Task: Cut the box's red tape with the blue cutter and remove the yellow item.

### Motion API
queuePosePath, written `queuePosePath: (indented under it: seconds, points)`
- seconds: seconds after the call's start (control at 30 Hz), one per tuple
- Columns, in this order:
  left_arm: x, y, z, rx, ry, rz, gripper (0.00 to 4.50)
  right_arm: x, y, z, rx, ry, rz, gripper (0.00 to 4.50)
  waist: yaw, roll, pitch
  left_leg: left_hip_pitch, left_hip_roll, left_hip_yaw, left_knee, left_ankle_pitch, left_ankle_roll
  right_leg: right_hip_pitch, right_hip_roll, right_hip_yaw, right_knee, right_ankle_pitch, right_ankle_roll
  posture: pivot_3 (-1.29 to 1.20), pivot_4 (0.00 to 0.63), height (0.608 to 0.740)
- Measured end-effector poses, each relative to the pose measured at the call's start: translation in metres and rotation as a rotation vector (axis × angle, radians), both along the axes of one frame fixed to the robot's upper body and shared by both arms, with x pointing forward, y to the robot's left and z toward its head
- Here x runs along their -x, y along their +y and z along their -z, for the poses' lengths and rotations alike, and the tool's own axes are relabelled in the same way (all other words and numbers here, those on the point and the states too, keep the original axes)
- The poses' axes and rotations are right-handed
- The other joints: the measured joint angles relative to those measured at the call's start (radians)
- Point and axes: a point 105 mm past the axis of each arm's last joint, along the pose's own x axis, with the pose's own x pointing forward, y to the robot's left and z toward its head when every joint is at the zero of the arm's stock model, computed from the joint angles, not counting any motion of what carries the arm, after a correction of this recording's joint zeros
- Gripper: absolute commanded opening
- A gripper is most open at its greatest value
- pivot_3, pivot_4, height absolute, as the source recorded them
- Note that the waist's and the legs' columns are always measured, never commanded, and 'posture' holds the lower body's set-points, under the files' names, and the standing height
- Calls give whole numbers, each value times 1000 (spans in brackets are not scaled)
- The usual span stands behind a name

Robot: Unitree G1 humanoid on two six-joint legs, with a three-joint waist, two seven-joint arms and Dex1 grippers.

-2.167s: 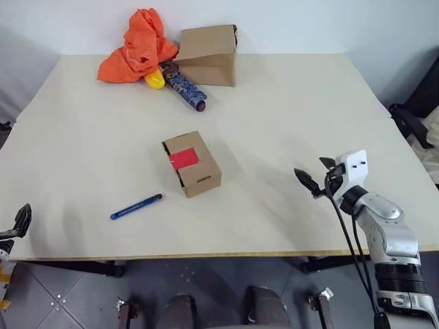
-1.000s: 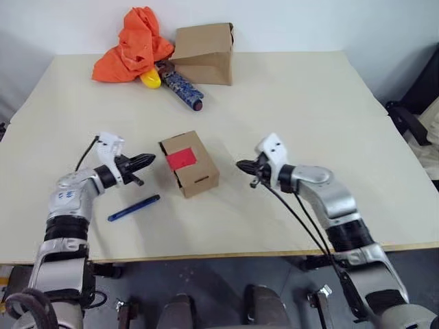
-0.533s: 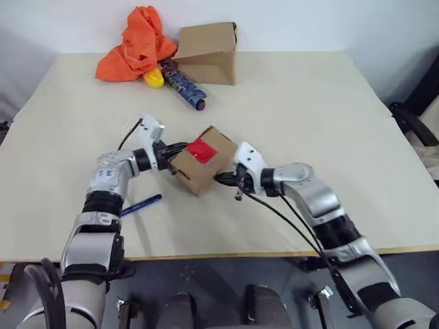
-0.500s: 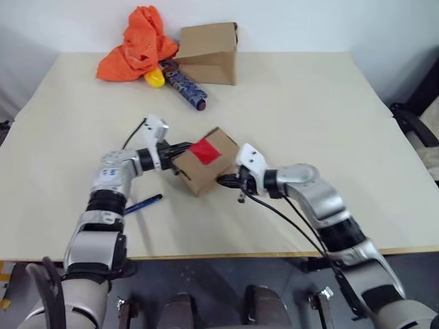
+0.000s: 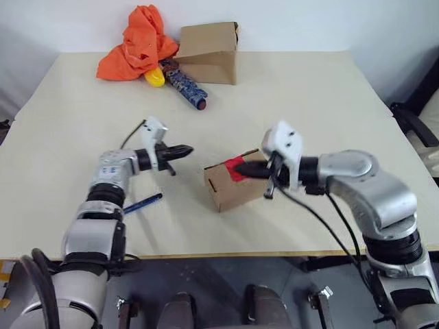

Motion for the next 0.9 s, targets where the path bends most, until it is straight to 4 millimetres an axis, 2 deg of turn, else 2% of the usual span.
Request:
queuePosePath:
  seconds: [0.07,0.13,0.23,0.33,0.5,0.6,0.73,0.83,0.9]
  points:
    - [6,14,-1,-19,15,2,29,-26,-17,-7,-8,-41,106,0,1,-1,0,-1,0,0,1,0,1,0,0,0,-1,0,1,0,150,740]
    - [15,22,-1,-19,50,29,29,-55,-49,-2,50,-65,265,0,3,-1,0,-1,0,0,0,-1,1,0,-1,0,0,0,1,0,150,740]
    - [39,22,1,25,154,117,29,-89,-89,26,165,-39,450,0,-6,0,1,-1,0,1,-1,-1,1,-1,-1,0,0,0,1,0,150,740]
    - [59,7,-1,37,232,209,29,-98,-98,56,231,14,468,0,-8,3,3,-1,0,1,-1,-1,1,-2,0,0,0,0,1,0,150,740]
    - [91,-17,-10,24,334,355,29,-90,-84,80,303,56,338,0,-12,4,4,-1,0,1,0,-1,1,-2,0,1,0,0,1,0,150,740]
    - [101,-31,-4,18,390,411,29,-80,-76,88,311,87,270,0,-6,4,4,-1,0,2,1,-1,1,-2,0,2,1,0,1,0,150,740]
    - [97,-59,8,51,380,449,29,-61,-60,88,302,115,183,0,0,4,4,-3,0,2,4,-1,1,-1,0,2,0,0,1,0,150,740]
    - [81,-64,6,70,317,396,29,-48,-75,88,322,154,206,0,10,4,4,-3,0,2,5,-1,1,-1,0,2,0,0,1,0,150,740]
    - [62,-69,2,95,257,319,29,-27,-82,90,340,204,189,0,23,4,4,-3,0,2,5,-1,2,-1,0,2,0,0,1,0,150,740]
